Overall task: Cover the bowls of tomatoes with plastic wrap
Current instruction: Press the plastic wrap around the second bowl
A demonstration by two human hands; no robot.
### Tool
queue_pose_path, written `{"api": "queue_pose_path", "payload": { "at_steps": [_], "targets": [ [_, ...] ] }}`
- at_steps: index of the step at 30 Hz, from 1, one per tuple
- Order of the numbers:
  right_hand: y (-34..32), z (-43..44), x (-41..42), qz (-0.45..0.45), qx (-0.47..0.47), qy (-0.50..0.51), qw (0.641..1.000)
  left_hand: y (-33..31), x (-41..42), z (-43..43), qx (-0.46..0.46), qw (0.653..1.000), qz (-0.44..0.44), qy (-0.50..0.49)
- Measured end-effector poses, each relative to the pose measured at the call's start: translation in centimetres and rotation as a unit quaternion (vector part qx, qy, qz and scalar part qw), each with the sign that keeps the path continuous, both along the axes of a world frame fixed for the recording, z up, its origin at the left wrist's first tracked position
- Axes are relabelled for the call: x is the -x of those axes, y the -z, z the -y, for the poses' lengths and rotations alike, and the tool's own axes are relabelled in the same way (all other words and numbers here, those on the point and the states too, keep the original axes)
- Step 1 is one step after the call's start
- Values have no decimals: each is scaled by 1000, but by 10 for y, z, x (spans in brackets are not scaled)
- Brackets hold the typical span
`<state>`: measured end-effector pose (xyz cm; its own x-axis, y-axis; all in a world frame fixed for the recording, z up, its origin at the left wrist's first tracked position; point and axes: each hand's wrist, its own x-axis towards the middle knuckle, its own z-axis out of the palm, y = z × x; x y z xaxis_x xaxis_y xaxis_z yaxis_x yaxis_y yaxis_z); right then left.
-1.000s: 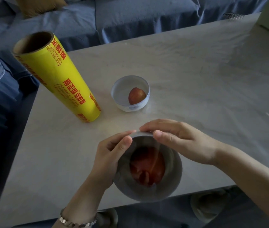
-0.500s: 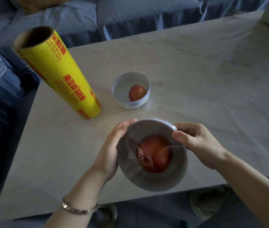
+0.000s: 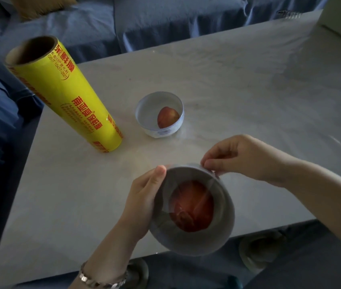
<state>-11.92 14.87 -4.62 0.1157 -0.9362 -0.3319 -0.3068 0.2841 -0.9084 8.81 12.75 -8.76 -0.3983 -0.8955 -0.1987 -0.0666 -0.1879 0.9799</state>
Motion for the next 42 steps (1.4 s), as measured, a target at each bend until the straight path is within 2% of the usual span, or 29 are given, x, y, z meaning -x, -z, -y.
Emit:
{"api": "queue_pose_path", "payload": {
  "at_steps": [3, 8, 14, 21, 24, 26, 30, 34, 36, 42],
  "targets": [
    [-5, 8, 3, -20, -67, -86, 994, 3, -5, 2, 5, 1000, -1, 31],
    [-4, 14, 3, -51, -88, -178, 979, -2, -7, 3, -37, 997, -26, 55],
    [-1, 7, 6, 64, -113, -130, 983, -6, -10, 4, -33, 997, -12, 67],
    [4, 10, -1, 43, -212, -68, 974, -2, -8, 3, -57, 996, -14, 62],
    [2, 13, -3, -5, -240, -96, 966, -2, -7, 4, -57, 995, 3, 85],
    [0, 14, -4, 11, -244, -110, 964, -3, -7, 4, -55, 994, -3, 99],
    [6, 13, -3, 117, -214, -79, 967, -5, -6, 5, -50, 994, -14, 92],
    [16, 6, -15, 212, -166, 27, 963, -4, -7, 6, -43, 996, -12, 78],
    [19, 4, -21, 207, -131, 85, 966, -3, -7, 6, -26, 997, -1, 74],
    [25, 3, -41, 93, -12, 196, 976, -3, -10, 0, 41, 997, -5, 64]
  ]
}}
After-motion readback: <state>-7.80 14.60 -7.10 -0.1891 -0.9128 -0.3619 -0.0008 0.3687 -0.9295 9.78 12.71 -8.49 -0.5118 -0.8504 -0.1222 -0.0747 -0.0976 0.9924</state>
